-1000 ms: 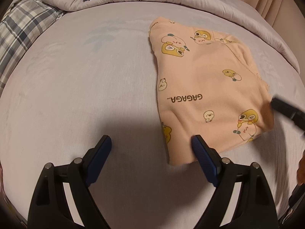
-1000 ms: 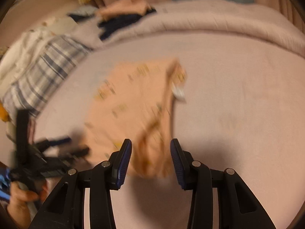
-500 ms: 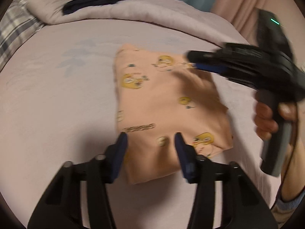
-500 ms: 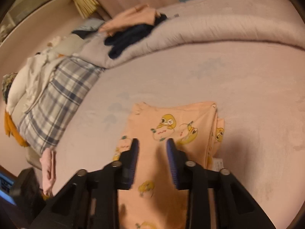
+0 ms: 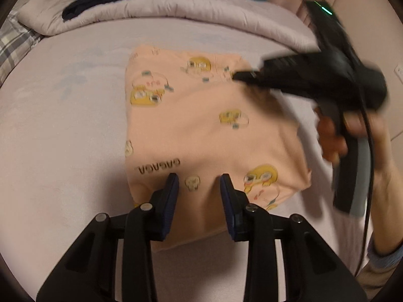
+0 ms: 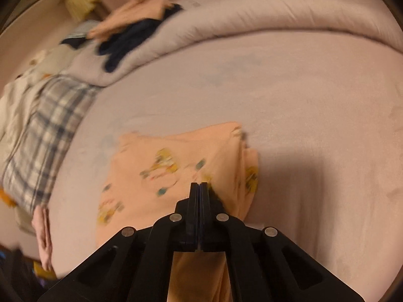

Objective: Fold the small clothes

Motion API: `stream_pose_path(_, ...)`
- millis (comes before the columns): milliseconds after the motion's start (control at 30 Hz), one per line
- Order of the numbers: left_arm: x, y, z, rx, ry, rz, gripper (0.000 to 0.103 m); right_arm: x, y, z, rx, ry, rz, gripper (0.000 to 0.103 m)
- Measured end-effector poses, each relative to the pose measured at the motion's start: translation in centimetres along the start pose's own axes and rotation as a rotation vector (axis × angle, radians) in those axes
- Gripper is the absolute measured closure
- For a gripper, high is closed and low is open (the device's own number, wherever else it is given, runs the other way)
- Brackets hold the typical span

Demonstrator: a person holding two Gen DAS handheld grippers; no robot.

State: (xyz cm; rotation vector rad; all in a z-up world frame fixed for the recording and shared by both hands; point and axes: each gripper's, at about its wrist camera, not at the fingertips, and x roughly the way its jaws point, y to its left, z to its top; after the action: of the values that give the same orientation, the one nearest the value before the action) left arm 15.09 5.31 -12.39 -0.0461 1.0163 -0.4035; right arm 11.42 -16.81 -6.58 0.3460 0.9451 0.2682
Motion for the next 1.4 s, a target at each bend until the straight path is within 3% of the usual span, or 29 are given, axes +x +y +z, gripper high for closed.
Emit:
stream_pose_path(133, -0.7, 0.1, 1.6, -0.007, -0.058, 0.016, 0.071, -3.9, 1.9, -3.4, -0.142, -0.054, 0.109, 0.103)
stream_pose_path(233, -0.2, 0.5, 2.7, -0.021, -0.09, 0.028, 0.071, -5.2, 2.7, -5.9, -0.242, -0.054, 0.121, 0.103)
stream_pose_path(300, 1.2, 0.9, 3.5, -0.024, -0.084, 0.05, 0.071, -4.9, 2.6, -6.7, -0.281, -0.03, 0.075, 0.103)
stream_pose_path(533, 2.5, 1.0, 3.4, 0.003, -0.063, 0.073, 0.069, -3.8, -0.1, -8.7, -0.256, 0.052, 0.008, 0.103)
stream_pose_path(767, 0.9, 0.6, 3.3, -0.011, -0.062, 0.073, 0.064, -5.7, 0.2, -9.3, -0.198, 0.043, -0.012, 0.103)
stream_pose_path(800, 0.2, 0.5, 3.2, -0.011, -0.07, 0.075, 0.057, -6.2, 0.4, -9.5, -0.194, 0.037, -0.001, 0.099)
stream_pose_path(867, -1.5, 0.1, 2.9, -0.012, -0.089, 0.085, 0.038, -7.9, 1.3, -9.7, -0.197, 0.015, 0.011, 0.08)
stream_pose_path(900, -2.1, -0.1, 2.8, -0.012, -0.095, 0.088, 0.028, -8.5, 1.8, -9.7, -0.198, 0.003, -0.006, 0.056)
stream_pose_path(933, -3.2, -0.4, 2.7, -0.009, -0.107, 0.089, 0.026, -9.3, 2.1, -9.9, -0.198, -0.014, -0.015, 0.04)
stream_pose_path(1133, -8.4, -1.8, 1.6, 0.01, -0.151, 0.143, 0.008, -13.0, 4.7, -10.5, -0.229, -0.082, -0.073, 0.024)
stream_pose_path(1167, -9.1, -1.9, 1.4, 0.008, -0.153, 0.147, 0.0, -13.3, 5.1, -10.6, -0.237, -0.086, -0.074, 0.023)
stream_pose_path(1300, -11.6, -1.9, 0.4, -0.025, -0.153, 0.168, 0.001, -14.7, 6.7, -10.8, -0.25, -0.114, -0.064, 0.009)
stream_pose_path(1400, -12.8, -1.7, -0.4, -0.041, -0.132, 0.218, 0.001, -15.4, 7.7, -10.6, -0.255, -0.126, -0.056, 0.004)
